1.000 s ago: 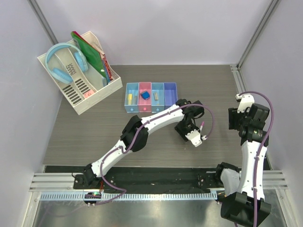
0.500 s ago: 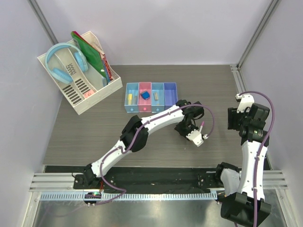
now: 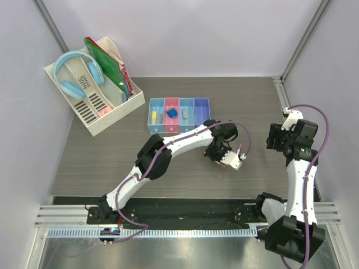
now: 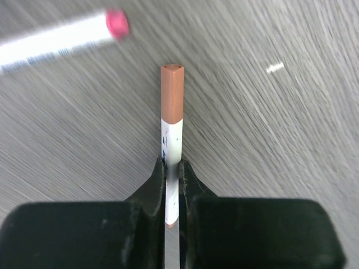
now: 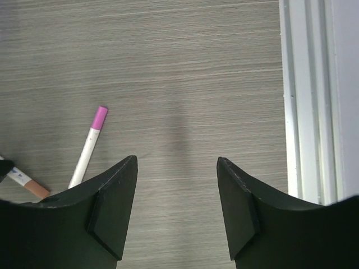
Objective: Sort the stationery into containers
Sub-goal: Place the pen in the storage box.
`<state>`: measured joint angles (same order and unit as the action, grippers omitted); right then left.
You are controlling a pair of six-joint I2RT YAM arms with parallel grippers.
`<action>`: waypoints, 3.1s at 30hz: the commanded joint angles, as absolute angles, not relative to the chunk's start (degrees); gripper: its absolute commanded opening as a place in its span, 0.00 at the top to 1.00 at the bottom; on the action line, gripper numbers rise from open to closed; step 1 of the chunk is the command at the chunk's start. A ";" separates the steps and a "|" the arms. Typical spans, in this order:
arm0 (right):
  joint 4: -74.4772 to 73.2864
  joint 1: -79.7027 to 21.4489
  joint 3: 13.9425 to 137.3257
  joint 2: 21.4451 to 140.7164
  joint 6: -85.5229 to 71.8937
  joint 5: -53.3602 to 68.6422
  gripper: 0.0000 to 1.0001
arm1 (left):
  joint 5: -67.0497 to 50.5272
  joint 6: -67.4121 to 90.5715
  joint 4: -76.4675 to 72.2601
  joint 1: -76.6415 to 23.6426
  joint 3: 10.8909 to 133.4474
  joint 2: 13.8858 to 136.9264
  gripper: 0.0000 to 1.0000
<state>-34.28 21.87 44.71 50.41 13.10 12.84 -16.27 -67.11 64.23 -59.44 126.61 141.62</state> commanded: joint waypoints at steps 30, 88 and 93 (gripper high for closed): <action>-25.67 -4.74 56.25 82.18 -9.94 1.50 0.42 | -11.62 -14.34 48.08 -39.46 134.29 127.69 1.00; -21.01 -13.45 43.24 76.99 -13.71 -0.79 0.37 | -20.56 23.55 36.12 -33.75 139.48 145.46 0.78; -20.13 -13.27 42.54 78.31 -13.97 -0.79 0.37 | -21.97 24.52 35.25 -33.22 139.04 144.67 0.48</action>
